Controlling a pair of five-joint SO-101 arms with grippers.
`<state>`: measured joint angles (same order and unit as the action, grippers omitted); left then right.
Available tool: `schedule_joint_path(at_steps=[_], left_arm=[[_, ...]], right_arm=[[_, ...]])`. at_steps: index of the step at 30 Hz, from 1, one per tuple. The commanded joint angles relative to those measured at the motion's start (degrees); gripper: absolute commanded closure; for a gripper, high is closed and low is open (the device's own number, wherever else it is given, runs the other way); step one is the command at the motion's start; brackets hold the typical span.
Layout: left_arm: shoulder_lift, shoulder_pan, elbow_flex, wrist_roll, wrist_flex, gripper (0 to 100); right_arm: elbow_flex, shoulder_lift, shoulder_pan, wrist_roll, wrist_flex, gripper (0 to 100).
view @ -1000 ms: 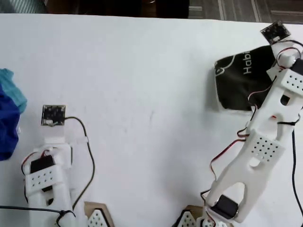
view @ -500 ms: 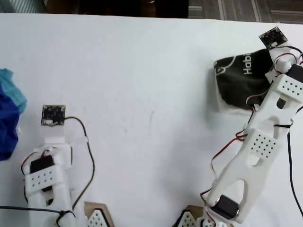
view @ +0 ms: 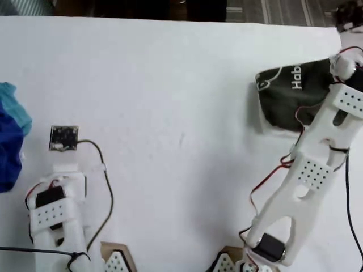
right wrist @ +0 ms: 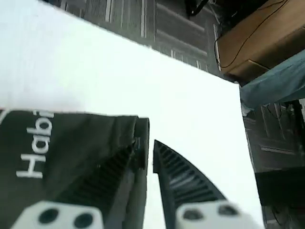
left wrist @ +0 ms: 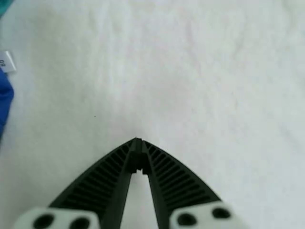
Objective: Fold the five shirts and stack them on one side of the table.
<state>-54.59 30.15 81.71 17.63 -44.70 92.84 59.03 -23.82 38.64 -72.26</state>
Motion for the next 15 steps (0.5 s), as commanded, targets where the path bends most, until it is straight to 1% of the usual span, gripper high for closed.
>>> schedule_joint_path(at_steps=[1, 3, 9, 11, 15], left_arm=[[-0.9, 0.0, -0.1, -0.4, 0.9, 97], [-0.9, 0.0, -0.1, -0.4, 0.9, 97], [-0.9, 0.0, -0.1, -0.4, 0.9, 97], [-0.9, 0.0, -0.1, -0.4, 0.9, 97], [-0.9, 0.0, -0.1, -0.4, 0.9, 97]], right_arm=[[-1.2, 1.6, 2.9, -2.9, 5.2, 97.8], [-1.1, 4.8, 2.7, -2.9, 9.0, 97.8], [-1.2, 12.8, -1.0, -2.9, 22.4, 97.8], [-1.6, 15.3, -1.7, -2.9, 24.0, 97.8], [-1.1, 20.2, -2.3, -2.9, 24.0, 97.8]])
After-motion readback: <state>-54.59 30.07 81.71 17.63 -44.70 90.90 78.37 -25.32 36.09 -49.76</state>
